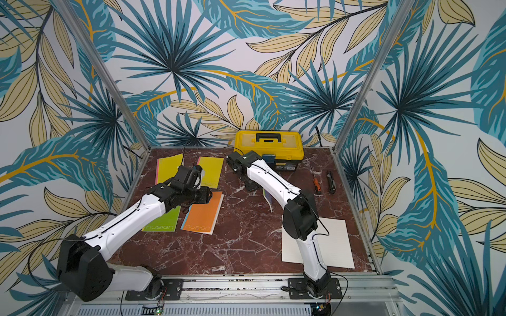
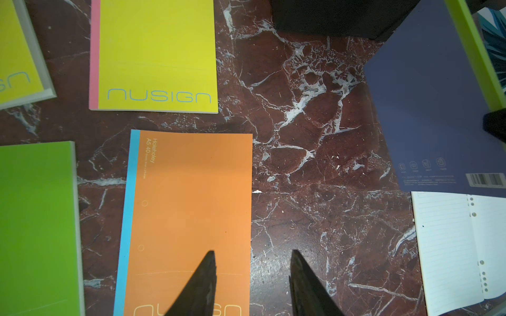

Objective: Close the notebook
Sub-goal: Place the notebook at the center of the board.

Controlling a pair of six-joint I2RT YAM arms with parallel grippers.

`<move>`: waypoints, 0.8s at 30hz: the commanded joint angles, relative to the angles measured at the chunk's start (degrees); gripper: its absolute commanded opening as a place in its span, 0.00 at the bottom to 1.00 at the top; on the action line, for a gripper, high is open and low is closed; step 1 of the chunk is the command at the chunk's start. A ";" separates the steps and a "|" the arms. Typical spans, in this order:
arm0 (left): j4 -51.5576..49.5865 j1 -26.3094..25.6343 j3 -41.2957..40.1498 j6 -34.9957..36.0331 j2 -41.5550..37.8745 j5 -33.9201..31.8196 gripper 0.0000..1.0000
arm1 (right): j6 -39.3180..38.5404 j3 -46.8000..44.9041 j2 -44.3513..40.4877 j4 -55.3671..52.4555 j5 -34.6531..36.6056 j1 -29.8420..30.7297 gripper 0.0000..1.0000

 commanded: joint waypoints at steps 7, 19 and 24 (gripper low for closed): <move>-1.00 0.94 -1.09 0.23 -1.68 -0.24 0.46 | -1.93 2.15 6.27 1.13 0.12 1.75 0.02; -1.52 1.04 -0.85 0.25 -1.62 -0.55 0.46 | -5.84 4.11 11.13 9.74 -9.18 3.57 0.03; -1.70 1.16 -0.78 0.34 -1.60 -0.64 0.46 | -7.00 5.49 13.62 10.98 -9.45 3.43 0.05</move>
